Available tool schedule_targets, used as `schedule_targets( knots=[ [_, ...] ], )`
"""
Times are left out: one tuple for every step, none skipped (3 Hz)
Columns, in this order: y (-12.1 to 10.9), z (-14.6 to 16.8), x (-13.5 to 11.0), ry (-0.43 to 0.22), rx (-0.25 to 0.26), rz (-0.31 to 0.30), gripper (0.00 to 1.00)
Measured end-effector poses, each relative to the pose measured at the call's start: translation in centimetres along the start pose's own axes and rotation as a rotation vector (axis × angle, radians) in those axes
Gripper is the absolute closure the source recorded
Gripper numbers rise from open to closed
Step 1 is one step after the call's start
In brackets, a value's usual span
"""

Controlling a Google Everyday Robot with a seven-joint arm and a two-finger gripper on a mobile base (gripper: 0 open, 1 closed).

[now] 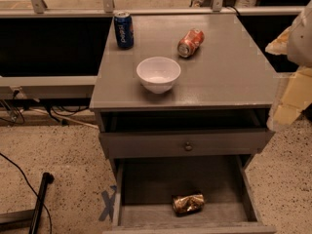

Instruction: Pick orange can from middle drawer and place on counter

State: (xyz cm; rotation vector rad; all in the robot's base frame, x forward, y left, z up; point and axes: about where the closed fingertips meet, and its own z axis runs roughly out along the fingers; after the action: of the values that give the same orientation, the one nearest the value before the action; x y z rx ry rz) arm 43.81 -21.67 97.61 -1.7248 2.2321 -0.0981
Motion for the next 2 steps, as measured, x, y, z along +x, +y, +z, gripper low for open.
schedule_targets(
  knots=[
    [0.0,0.0,0.0,0.000,0.000,0.000,0.00],
    [1.2,4.4,-0.8,-0.065,-0.068,0.005,0.00]
  ],
)
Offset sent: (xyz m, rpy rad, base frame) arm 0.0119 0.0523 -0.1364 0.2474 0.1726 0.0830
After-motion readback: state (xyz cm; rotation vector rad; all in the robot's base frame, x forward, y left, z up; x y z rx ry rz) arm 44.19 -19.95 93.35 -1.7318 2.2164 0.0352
